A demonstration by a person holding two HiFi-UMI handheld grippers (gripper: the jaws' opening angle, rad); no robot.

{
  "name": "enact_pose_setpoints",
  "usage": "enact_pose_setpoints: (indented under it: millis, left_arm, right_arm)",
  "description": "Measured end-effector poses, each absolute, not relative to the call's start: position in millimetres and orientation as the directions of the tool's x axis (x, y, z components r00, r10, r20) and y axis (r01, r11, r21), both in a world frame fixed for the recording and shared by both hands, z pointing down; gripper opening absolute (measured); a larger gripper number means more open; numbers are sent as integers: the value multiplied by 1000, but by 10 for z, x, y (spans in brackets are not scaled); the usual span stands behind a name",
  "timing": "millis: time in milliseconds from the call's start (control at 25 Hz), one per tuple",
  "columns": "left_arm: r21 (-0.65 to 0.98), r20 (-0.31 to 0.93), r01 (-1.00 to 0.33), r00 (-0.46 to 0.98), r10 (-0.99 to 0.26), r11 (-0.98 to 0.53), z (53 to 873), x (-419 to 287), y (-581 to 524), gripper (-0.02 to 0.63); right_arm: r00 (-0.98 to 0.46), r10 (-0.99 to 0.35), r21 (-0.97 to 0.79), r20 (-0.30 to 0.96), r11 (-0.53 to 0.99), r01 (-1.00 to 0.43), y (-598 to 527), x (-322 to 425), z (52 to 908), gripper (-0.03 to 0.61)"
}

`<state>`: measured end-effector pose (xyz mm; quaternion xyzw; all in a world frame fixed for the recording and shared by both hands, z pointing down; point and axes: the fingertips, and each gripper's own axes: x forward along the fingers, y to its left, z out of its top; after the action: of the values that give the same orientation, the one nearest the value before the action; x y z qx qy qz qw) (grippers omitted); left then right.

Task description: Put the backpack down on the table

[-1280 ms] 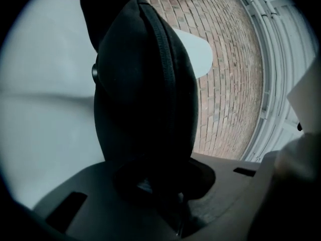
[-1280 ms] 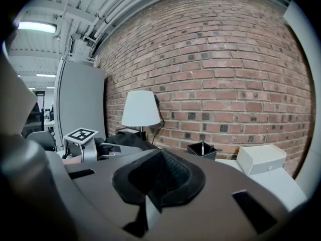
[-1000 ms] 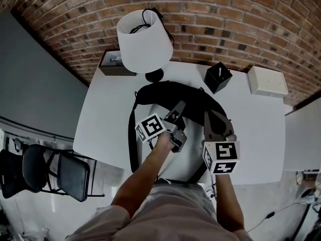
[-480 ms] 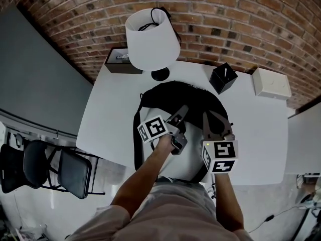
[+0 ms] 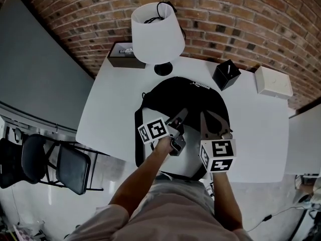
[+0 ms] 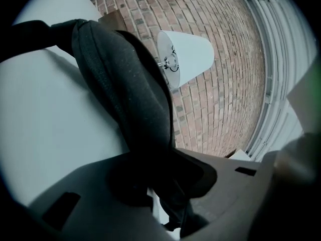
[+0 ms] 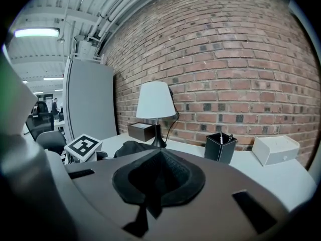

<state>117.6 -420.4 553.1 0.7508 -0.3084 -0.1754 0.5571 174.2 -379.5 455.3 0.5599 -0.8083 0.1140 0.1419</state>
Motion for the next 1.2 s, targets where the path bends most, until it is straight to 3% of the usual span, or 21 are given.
enact_pose_setpoints:
  millis: [1200]
  left_arm:
    - [904, 181, -358, 815, -551, -233, 5805, 926, -3754, 138]
  right_arm:
    - [-283, -881, -62, 380, 281, -958, -3316, 1302, 4676, 0]
